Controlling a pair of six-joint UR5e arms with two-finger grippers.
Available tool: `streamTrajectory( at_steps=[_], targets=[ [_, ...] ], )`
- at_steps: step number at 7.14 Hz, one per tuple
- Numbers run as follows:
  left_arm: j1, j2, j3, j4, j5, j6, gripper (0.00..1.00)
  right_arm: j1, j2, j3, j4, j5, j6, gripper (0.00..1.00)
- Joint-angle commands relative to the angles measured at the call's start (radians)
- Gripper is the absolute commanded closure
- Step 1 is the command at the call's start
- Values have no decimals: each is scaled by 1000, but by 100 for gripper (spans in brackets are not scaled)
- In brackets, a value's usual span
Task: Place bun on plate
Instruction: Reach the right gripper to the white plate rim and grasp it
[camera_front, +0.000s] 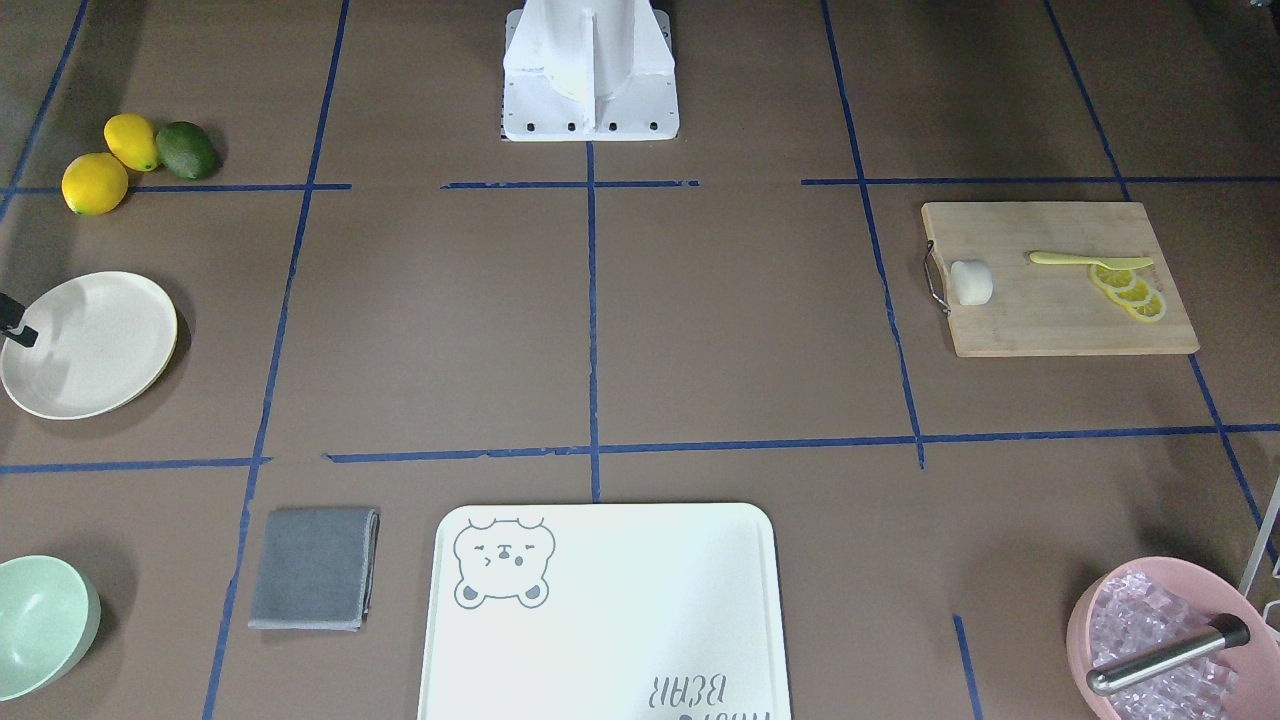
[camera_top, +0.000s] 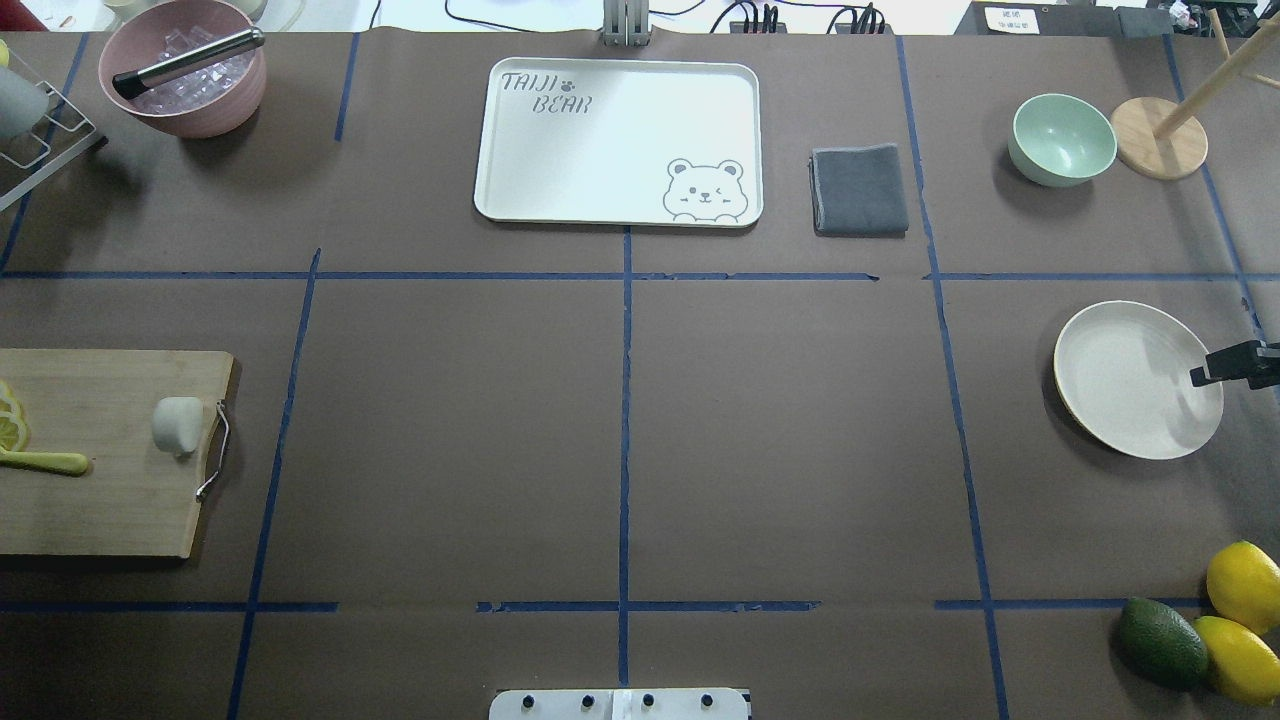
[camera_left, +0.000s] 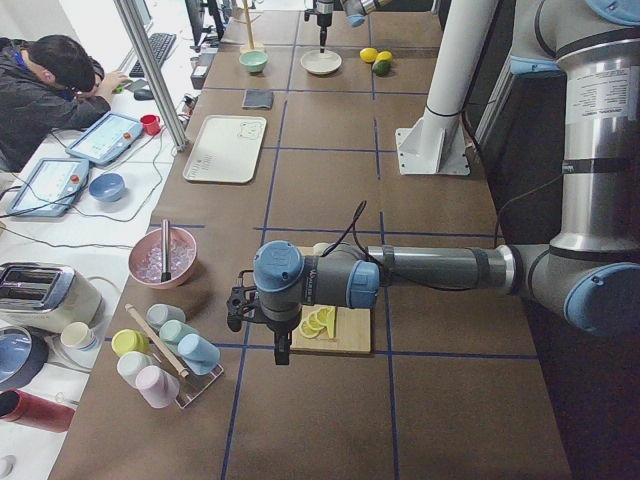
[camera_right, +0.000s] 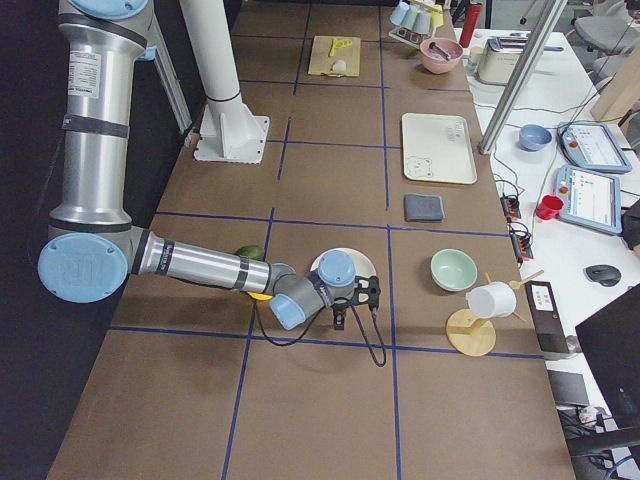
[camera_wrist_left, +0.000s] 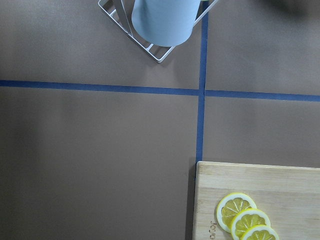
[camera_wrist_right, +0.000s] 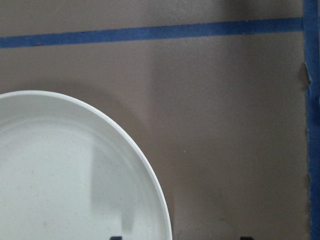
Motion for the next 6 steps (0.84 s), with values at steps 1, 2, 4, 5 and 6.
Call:
streamTrajectory(
  at_steps=[1, 2, 4, 5, 6],
  targets=[
    [0, 0, 1, 0, 0, 2, 0, -12, -2, -1, 0, 0, 0, 31],
    [0, 0, 1, 0, 0, 2, 0, -12, 0, -1, 0, 3, 0, 53],
    [1, 0, 1, 0, 0, 2, 0, -10, -3, 6, 2, 8, -9, 97],
    [0, -2, 1, 0, 0, 2, 0, -9, -7, 9, 2, 9, -9, 100],
    [0, 0, -2, 0, 0, 0, 0, -7, -16, 9, 3, 11, -12, 100]
  ],
)
